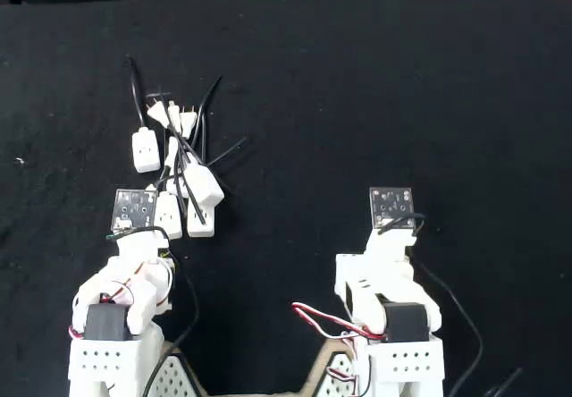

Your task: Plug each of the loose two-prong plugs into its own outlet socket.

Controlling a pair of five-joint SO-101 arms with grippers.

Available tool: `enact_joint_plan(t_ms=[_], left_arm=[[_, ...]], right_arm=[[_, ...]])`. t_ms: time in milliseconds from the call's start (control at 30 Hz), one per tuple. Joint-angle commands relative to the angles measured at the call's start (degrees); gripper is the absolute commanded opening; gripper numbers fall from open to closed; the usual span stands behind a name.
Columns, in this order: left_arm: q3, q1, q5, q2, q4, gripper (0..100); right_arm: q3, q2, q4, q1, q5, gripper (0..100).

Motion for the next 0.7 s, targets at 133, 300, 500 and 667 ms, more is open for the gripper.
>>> enact_joint_plan(t_ms=[133, 300, 500, 667], left_arm=[[-2.68, -2.15, -0.18, -0.26, -0.09, 3], [-15.43, -14.73, -0.18, -0.26, -0.18, 3], [-13.76, -25.45, -0.26, -0.26, -8.09, 3], [-6.73, -27.47, -5.71, -0.26, -18.29, 3]], right_arm=[[0.22, -5.32, -5.19, 1.23, -0.09, 2.2], [0.22, -5.32, -9.67, 1.23, -0.09, 2.2], [0.22, -5.32, -15.47, 0.79, 0.88, 2.2], [-0.13, -5.32, -23.56, 1.23, 14.68, 2.2]])
